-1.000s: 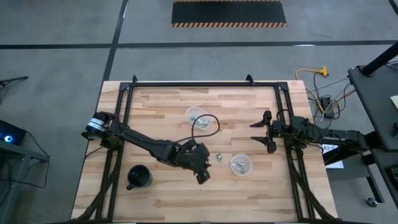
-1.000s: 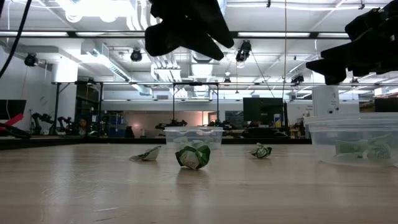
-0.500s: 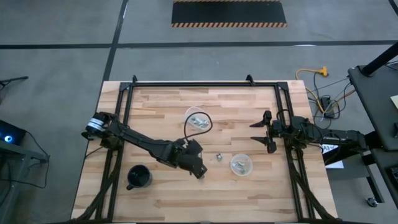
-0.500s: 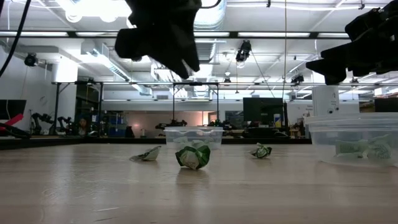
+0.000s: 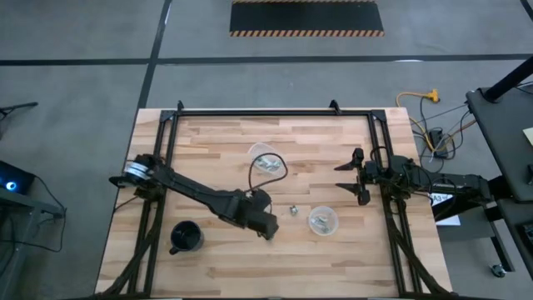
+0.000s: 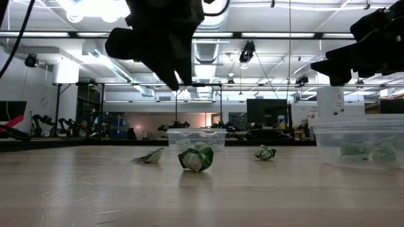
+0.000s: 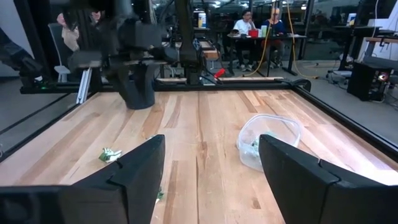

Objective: Pick and place Stevia / Truvia into bins
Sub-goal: Put the stevia packet into the oval transparent container

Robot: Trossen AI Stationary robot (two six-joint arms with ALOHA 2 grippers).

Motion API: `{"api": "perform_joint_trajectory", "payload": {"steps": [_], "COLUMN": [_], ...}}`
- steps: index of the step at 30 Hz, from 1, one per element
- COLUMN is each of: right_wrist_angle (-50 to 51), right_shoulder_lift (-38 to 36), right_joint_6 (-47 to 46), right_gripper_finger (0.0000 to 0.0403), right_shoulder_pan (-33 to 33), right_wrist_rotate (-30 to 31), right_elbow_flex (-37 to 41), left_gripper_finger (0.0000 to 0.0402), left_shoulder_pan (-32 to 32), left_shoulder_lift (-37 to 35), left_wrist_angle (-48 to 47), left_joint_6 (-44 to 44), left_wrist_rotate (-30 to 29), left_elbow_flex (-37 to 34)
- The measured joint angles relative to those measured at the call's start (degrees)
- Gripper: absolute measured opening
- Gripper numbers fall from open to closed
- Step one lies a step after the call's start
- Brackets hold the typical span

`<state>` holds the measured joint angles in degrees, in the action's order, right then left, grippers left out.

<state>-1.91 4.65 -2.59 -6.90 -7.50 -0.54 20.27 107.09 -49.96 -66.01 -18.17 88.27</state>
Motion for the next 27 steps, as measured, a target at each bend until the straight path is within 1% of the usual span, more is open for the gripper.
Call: {"api": "perform_joint_trajectory", "payload": {"steps": [2, 6, 8, 10, 14, 17, 19, 27], "right_wrist_angle": [0.0, 0.0, 0.0, 0.0, 0.0, 0.0, 0.0, 0.0], "right_shoulder_lift": [0.0, 0.0, 0.0, 0.0, 0.0, 0.0, 0.0, 0.0], "right_joint_6": [0.0, 0.0, 0.0, 0.0, 0.0, 0.0, 0.0, 0.0], "right_gripper_finger": [0.0252, 0.0254, 0.0252, 0.025, 0.0246, 0.0247, 0.0249, 0.0254], "right_shoulder_pan": [0.0, 0.0, 0.0, 0.0, 0.0, 0.0, 0.0, 0.0], "right_wrist_rotate": [0.0, 0.0, 0.0, 0.0, 0.0, 0.0, 0.0, 0.0], "right_elbow_flex": [0.0, 0.0, 0.0, 0.0, 0.0, 0.0, 0.0, 0.0], "left_gripper_finger": [0.0099, 0.0099, 0.0099, 0.0099, 0.0099, 0.0099, 0.0099, 0.0099], "left_shoulder_pan": [0.0, -0.1, -0.1, -0.1, 0.0, 0.0, 0.0, 0.0], "left_shoulder_lift": [3.2, 8.9, 10.3, 10.8, 10.9, 10.9, 10.9, 11.0], "left_wrist_angle": [-5.3, -15.8, -17.9, -18.0, -18.5, -20.8, -20.7, -19.4], "left_joint_6": [-1.2, -4.0, -5.4, -5.6, -5.9, -8.3, -9.2, -9.7], "left_wrist_rotate": [1.1, 1.2, 0.6, 0.2, 0.4, 2.7, 4.5, 6.2], "left_elbow_flex": [4.1, 13.1, 16.2, 17.6, 17.0, 15.7, 14.1, 8.0]}}
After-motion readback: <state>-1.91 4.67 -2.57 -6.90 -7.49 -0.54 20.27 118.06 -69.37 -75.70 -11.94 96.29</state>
